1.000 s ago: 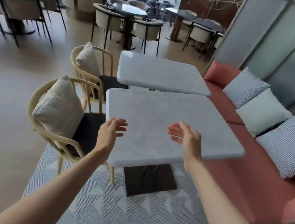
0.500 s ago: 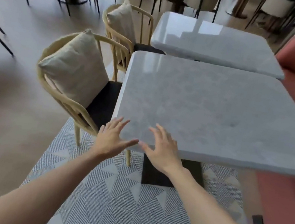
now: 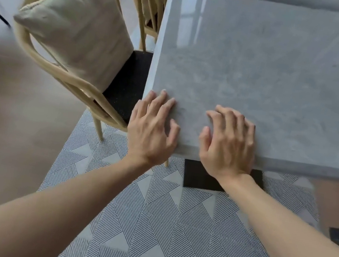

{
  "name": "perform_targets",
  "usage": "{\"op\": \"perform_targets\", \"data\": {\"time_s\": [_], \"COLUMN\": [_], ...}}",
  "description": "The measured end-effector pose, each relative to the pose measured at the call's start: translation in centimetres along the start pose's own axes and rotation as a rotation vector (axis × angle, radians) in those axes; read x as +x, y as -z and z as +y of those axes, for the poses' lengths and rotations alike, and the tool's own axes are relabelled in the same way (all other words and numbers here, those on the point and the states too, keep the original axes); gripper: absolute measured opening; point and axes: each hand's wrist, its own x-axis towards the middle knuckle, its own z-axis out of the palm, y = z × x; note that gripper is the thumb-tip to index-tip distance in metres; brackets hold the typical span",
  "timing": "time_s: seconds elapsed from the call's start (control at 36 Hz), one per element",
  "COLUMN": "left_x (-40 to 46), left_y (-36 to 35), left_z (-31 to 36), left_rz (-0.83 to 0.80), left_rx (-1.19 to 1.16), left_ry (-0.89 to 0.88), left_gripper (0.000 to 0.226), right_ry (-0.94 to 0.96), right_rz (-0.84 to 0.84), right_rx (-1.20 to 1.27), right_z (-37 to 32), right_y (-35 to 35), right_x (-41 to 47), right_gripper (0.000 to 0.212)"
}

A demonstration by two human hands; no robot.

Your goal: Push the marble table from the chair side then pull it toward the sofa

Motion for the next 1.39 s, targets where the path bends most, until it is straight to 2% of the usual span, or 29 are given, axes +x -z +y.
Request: {"op": "perform_targets", "data": {"time_s": [0.36, 0.78, 1.39], "left_x": [1.0, 1.5, 5.0], "left_y": [0.0, -1.1, -1.3], "left_z": [-0.7, -2.0, -4.9], "left_rz": [0.016, 0.088, 0.092], "left_rx": [0.002, -0.039, -0.035], "left_ry": [-0.046, -0.017, -0.055], "left_gripper": [0.051, 0.051, 0.052], "right_ry": [-0.027, -0.053, -0.097], "right_rz": [-0.024, -0.008, -0.041], "right_rx": [-0.037, -0.019, -0.049], "right_z": [-0.4, -1.1, -3.3], "right_y": [0.1, -0.7, -2.0], "right_x": [0.8, 1.2, 4.0], "right_gripper": [0.036, 0.035, 0.036]}}
